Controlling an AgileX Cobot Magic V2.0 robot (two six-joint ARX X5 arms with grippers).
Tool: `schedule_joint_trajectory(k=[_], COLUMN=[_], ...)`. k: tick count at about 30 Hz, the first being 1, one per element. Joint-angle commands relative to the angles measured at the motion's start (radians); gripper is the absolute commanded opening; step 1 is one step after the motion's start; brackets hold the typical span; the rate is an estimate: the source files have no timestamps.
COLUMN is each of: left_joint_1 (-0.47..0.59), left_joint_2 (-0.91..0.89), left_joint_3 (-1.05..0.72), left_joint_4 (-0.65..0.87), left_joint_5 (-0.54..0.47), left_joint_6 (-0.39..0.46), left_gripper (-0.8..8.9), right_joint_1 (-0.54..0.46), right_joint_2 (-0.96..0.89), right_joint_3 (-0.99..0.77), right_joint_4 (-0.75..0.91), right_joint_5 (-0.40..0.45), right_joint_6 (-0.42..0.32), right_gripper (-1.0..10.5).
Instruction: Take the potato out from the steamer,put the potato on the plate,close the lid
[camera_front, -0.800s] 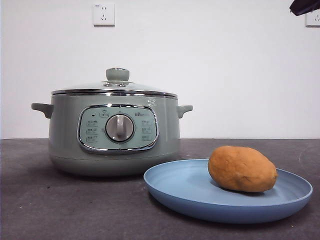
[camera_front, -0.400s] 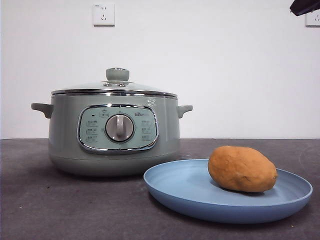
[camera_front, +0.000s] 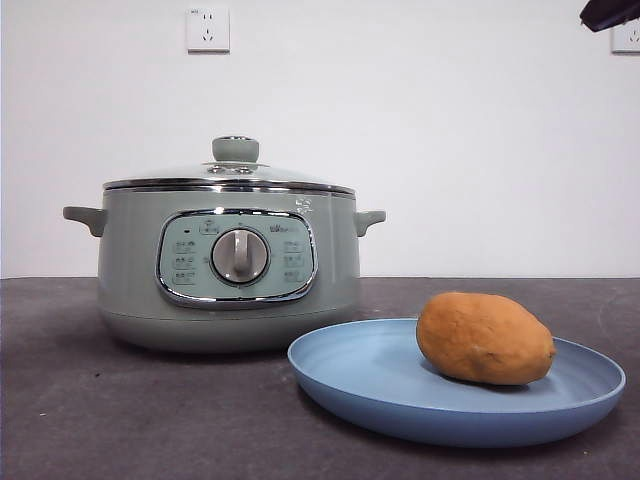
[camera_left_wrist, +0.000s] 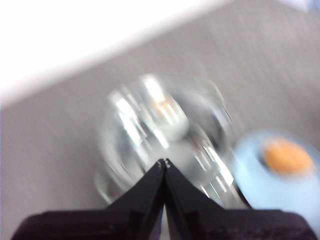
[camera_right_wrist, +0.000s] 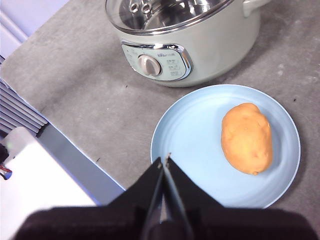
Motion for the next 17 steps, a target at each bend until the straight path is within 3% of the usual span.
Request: schedule_joint_trajectory(k=[1, 10, 17], left_joint_1=[0.063, 0.224, 0.259], left_joint_2=[-0.101, -0.437, -0.642], left_joint_3=[-0.074, -0.563, -0.914], left_joint_4=[0.160, 0.710, 0.886], left_joint_5=[0.002, -0.006, -0.009], left_joint_6=[0.026, 0.010, -0.081], left_gripper=[-0.03, -0.03, -0.03], right_joint_1=[0.001, 0.001, 0.001], right_joint_2=[-0.001, -0.001, -0.001], right_joint_3=[0.003, 0.003, 0.003], right_joint_4=[0.000, 0.000, 0.000], right_joint_5=[0.002, 0.002, 0.004], right_joint_6=[0.005, 0.005, 0.006], right_gripper=[0.0, 0.0, 0.0])
